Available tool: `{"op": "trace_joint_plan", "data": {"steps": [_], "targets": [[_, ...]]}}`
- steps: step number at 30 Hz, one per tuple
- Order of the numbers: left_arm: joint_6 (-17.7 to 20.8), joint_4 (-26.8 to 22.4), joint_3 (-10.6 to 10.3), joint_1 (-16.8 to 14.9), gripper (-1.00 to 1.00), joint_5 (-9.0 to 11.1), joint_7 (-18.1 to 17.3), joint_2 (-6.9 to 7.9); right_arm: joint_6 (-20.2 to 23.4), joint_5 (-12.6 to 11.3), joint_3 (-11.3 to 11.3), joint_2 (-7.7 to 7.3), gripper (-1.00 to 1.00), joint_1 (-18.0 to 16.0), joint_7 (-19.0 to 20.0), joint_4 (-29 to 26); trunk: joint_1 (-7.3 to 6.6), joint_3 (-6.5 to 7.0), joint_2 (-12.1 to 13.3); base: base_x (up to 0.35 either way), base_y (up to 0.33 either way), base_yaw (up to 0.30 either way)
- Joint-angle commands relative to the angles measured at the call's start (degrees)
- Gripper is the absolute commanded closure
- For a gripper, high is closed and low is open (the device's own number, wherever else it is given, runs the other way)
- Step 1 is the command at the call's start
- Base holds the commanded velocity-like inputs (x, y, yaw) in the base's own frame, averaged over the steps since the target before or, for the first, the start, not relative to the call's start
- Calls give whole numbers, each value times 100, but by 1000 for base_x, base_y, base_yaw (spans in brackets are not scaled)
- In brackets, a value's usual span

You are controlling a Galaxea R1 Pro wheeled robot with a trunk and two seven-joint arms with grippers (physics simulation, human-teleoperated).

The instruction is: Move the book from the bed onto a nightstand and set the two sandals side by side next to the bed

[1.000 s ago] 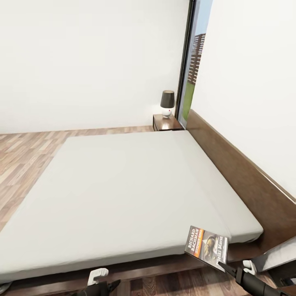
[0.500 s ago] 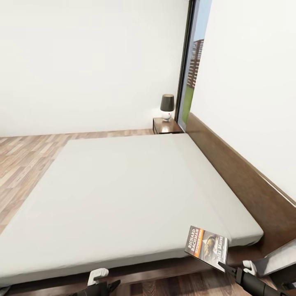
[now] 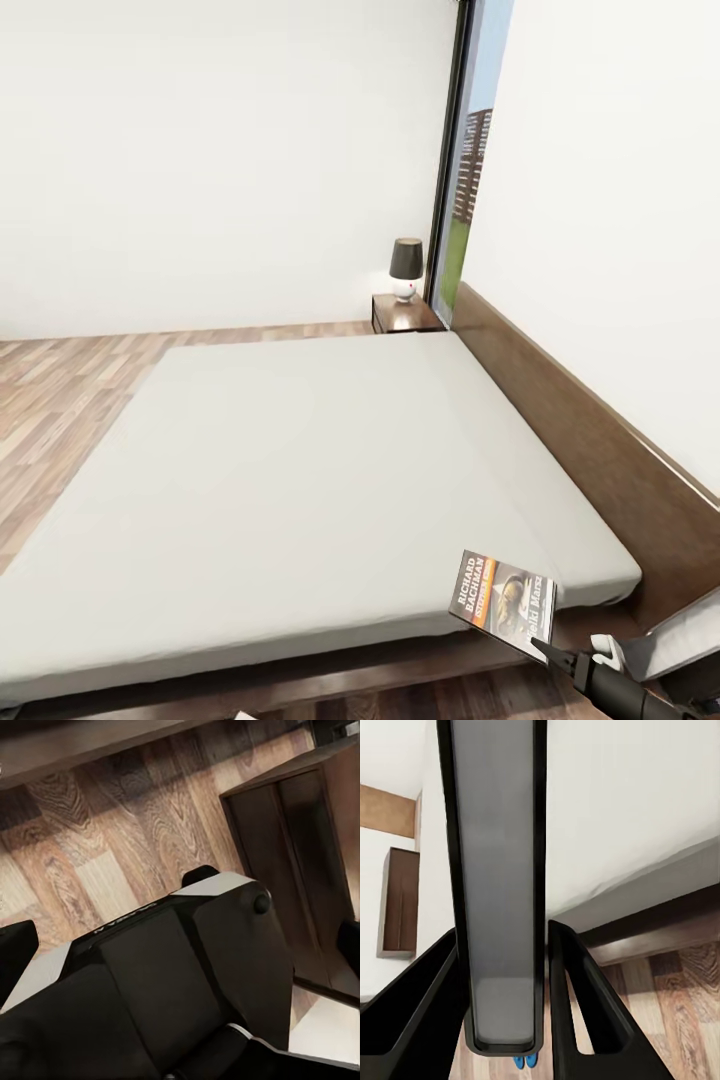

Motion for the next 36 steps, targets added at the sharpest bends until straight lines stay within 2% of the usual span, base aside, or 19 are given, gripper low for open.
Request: {"op": "trace_joint_plan", "data": {"steps": [1, 6, 8, 9, 10, 12, 17, 36], "targets": [[-38, 5, -52, -4, -100, 28, -12, 4, 63, -12, -13, -1, 100, -4, 21, 1, 3, -1, -11, 0, 0, 0], [-45, 10, -55, -1, -100, 31, 120, 13, 63, -12, -13, 0, 100, -4, 25, 1, 3, 45, -11, 0, 0, 0], [-46, 11, -47, -1, -100, 151, 377, 17, 63, -13, -15, -1, 100, -4, 27, 1, 3, 64, -11, 0, 0, 0], [-46, 12, -46, -1, -100, 277, 522, 19, 63, -14, -16, -1, 100, -4, 27, 1, 3, 73, -11, 0, 0, 0], [-46, 12, -47, -1, -100, 505, 695, 17, 63, -13, -15, -1, 100, -4, 28, 1, 3, 82, -11, 0, 0, 0], [-46, 12, -49, -1, -100, 699, 800, 13, 63, -13, -17, -1, 100, -4, 28, 1, 3, 101, -11, 0, 0, 0], [-46, 12, -49, -1, -100, 886, 890, 18, 63, -14, -16, -1, 100, -4, 24, 1, 3, 147, -11, 0, 0, 0], [-46, 12, -60, -1, -100, 931, 922, -10, 55, -12, -13, 0, 100, -4, 19, 7, 3, 324, -11, 0, 0, 0]]}}
